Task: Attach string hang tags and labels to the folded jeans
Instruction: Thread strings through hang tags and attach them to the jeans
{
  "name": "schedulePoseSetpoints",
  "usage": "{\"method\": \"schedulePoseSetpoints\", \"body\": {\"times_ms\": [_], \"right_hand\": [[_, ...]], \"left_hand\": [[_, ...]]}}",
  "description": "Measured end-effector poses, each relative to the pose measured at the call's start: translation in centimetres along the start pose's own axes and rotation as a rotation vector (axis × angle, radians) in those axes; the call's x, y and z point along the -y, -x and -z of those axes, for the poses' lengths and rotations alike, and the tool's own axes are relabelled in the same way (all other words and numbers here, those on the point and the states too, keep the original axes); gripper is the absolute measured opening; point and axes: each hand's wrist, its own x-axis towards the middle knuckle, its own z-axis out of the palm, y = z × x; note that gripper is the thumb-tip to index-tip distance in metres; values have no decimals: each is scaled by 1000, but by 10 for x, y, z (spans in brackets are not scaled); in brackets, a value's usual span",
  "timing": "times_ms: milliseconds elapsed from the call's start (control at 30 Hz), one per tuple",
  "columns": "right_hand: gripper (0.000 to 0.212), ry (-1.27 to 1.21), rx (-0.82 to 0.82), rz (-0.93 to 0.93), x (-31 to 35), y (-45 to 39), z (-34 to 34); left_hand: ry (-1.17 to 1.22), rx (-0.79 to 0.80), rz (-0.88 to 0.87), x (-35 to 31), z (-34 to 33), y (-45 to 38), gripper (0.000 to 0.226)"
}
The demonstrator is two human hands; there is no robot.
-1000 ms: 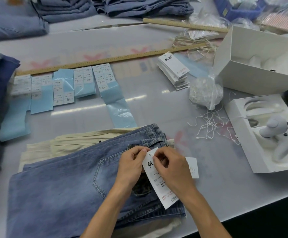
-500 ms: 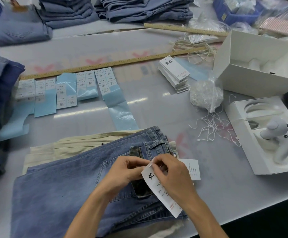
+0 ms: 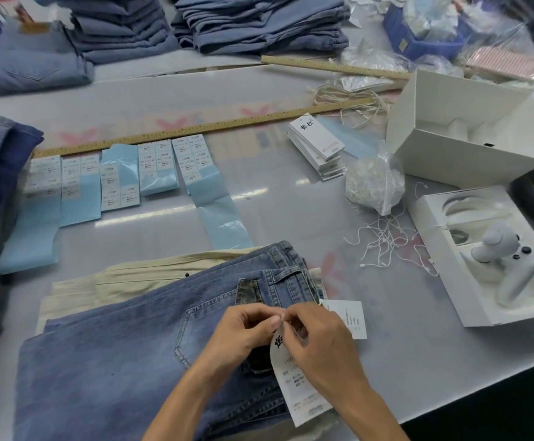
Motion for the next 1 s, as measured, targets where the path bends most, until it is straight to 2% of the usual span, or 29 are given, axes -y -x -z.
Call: {"method": "schedulePoseSetpoints", "body": {"times_ms": [100,333,400,567,633,700,733,800,900,1000], "right_hand": [[5,-20,16,-20,-1,4,-1],[6,-52,-59,-59,3,0,-2],[4,-66,-65,-51,4,-2,0],[5,-119,-72,-40,4,-6,7],[18,-144,-112,-25,5,-7,12],[33,-231,-239,-45,4,-9,19],[36,-307,-313,-67,4,-11,25],[33,-452,-382,-86,8,-14,35],[29,-546,-323,-34,18,-18,50],[22,-765,-237,-93,21,-24,69]], "left_hand": [[-62,-74,-24,3,-6,-1,8],[-228,-169,-13,3,-20,-3,22],[-254,-162,-1,0,-21,-3,23],[-510,-88,-34,-19,-15,-6,30],[-703,-76,-62,-30,-14,-7,28],[-1127,-77,-156,-44,-12,-8,29],[-1329,-77,-225,-54,-13,-7,30],[-1579,-37,-419,-78,-19,-5,29],[-1699,38,-709,-112,-29,-6,15],[-1612,109,-679,-137,-35,-12,14]]}}
